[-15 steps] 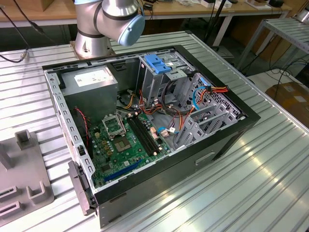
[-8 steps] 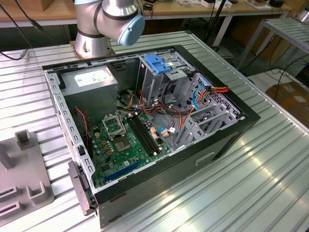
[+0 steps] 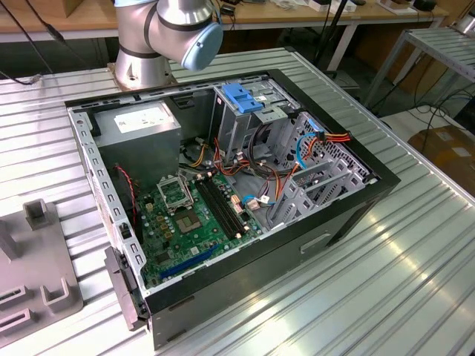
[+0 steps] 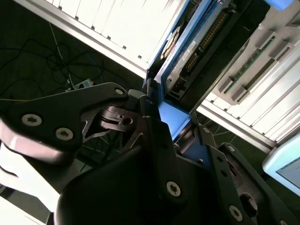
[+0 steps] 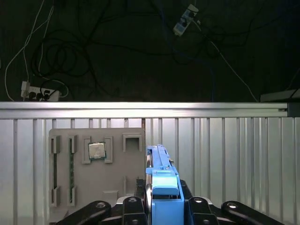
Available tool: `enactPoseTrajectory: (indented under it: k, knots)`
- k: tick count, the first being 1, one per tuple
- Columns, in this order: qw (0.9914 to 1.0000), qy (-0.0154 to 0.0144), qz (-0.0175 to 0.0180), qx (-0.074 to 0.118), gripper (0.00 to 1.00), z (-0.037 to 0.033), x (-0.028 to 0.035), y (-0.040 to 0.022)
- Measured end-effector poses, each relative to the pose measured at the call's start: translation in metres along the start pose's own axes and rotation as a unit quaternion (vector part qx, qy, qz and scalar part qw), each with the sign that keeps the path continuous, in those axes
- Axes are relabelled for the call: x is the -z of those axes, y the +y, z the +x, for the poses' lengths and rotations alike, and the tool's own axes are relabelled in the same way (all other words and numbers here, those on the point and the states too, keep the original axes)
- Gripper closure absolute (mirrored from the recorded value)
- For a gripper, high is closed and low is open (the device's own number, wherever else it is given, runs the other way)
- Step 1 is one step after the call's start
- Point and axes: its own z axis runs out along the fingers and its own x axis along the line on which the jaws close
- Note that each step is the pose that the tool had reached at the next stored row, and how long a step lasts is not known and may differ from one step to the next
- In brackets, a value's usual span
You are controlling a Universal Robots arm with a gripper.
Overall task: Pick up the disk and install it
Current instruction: 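Pick up the disk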
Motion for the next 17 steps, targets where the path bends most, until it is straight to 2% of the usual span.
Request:
enactPoseTrajectory:
  k: [4,5,13,16,17]
  knots:
    - [1.0,-0.0019,-0.0009,0.0,0.63,-0.0009,0.0078,0.0002]
    - [1.0,-0.0027,-0.0013,0.0,0.63,-0.0014,0.0121,0.0003]
    - [0.99998,-0.0055,-0.003,0.0,0.63,-0.0035,0.0296,0.0007]
    - [0.99997,-0.0066,-0.0036,0.0,0.63,-0.0044,0.0377,0.0009]
    - [0.99997,-0.0071,-0.0041,0.0,0.63,-0.005,0.0429,0.001]
